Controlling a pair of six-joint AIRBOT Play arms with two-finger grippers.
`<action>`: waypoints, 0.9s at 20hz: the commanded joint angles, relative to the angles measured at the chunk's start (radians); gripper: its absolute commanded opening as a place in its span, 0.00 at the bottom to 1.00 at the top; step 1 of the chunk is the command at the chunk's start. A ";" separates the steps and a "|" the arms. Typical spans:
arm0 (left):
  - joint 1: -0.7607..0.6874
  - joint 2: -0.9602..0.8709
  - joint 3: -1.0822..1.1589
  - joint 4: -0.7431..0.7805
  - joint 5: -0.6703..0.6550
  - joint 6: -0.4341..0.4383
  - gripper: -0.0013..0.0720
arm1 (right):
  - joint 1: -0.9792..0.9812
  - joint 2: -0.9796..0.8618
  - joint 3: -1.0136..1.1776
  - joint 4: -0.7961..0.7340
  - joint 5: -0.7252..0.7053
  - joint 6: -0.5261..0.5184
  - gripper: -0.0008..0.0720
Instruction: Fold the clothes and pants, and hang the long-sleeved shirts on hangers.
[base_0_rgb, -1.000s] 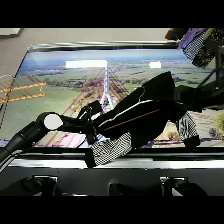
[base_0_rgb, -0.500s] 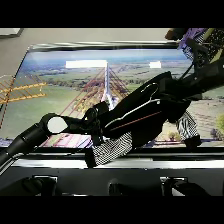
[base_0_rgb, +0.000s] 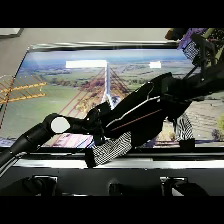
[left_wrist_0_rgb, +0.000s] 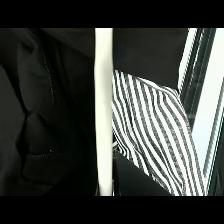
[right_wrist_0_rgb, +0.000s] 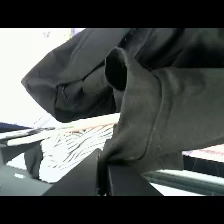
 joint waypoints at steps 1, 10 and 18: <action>0.000 -0.001 0.001 0.003 -0.004 -0.019 0.07 | 0.001 0.000 0.001 -0.116 -0.016 -0.020 0.06; -0.001 -0.008 0.001 0.038 -0.048 -0.046 0.07 | 0.001 0.055 0.013 -0.071 -0.008 -0.029 0.06; -0.001 -0.026 0.058 0.040 -0.036 -0.066 0.07 | 0.185 -0.052 0.012 -0.105 -0.050 -0.059 0.06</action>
